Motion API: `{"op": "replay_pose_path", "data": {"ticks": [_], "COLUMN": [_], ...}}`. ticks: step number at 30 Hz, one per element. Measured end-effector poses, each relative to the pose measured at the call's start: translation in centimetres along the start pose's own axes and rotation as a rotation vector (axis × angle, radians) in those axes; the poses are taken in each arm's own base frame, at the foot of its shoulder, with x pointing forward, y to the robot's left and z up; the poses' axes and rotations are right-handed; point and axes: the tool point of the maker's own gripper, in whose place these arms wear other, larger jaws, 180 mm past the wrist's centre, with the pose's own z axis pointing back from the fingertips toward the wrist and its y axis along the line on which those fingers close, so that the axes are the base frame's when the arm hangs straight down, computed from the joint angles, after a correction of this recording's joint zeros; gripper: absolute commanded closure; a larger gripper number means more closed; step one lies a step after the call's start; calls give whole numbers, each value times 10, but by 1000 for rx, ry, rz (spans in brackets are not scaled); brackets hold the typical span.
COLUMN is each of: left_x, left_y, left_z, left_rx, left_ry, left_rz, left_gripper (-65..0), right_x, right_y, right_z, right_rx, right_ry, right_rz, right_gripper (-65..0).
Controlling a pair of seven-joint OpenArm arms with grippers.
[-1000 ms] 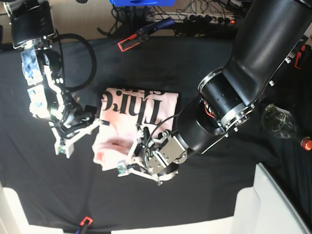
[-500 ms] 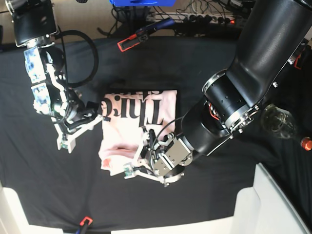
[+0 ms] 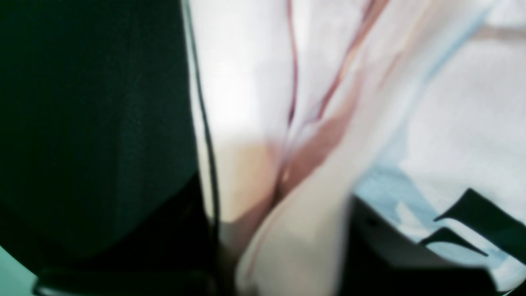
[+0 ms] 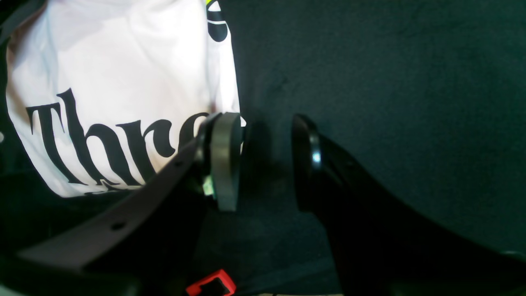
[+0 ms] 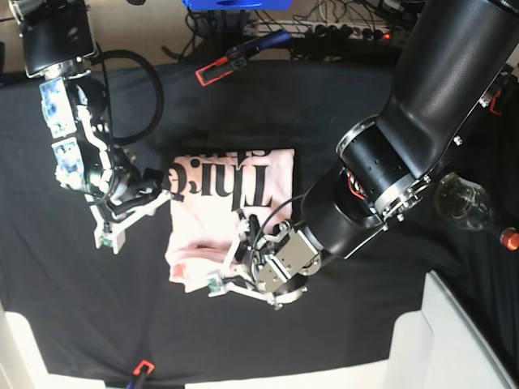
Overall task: Fold the T-shirt properly
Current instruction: 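Lift the corner with the left gripper and fold it toward the right gripper, then pinch the lettered edge with both grippers and pull it straight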
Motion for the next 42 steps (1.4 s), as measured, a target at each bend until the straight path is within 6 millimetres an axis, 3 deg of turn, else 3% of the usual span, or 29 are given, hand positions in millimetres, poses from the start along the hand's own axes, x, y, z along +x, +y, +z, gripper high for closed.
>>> {"op": "replay_pose_path", "data": {"ticks": [3, 5, 11, 18, 21, 23, 27, 30, 32, 35, 36, 39, 42], "left_x": [-2, -3, 4, 30, 46, 43, 27, 35, 55, 71, 64, 23, -4], "left_y": [4, 7, 29, 108, 120, 110, 67, 56, 59, 61, 60, 54, 28], "left_z": [2, 3, 13, 51, 62, 55, 31, 35, 52, 85, 94, 111, 113], "left_rx": [8, 13, 51, 261, 256, 227, 152, 132, 136, 131, 136, 169, 171], "left_ry": [23, 25, 15, -37, -126, -142, -117, -110, -178, -333, -347, -327, -313], "left_rz": [-1, -2, -7, 76, 205, 254, 253, 242, 284, 398, 448, 554, 584], "left_gripper": [-292, -326, -331, -328, -328, -328, -326, -317, -239, -30, 0, 0, 0], "right_x": [0, 0, 0, 0, 0, 0, 0, -1, 0, 0, 1, 10, 3], "right_y": [0, 0, 0, 0, 0, 0, 0, 1, 5, 14, 17, 24, 43], "right_z": [0, 0, 0, 0, 0, 0, 0, 0, 1, 9, 14, 27, 32], "right_rx": [0, 0, 0, 1, 0, 1, 0, 6, 28, 64, 75, 102, 171], "right_ry": [0, 0, 0, 0, -1, 0, 3, 5, 1, -18, -27, -80, -80], "right_rz": [0, 0, 0, 0, 0, 0, 1, 10, 66, 93, 99, 179, 341], "right_gripper": [-205, -205, -205, -205, -205, -205, -205, -205, -205, -203, -203, -178, -61]}}
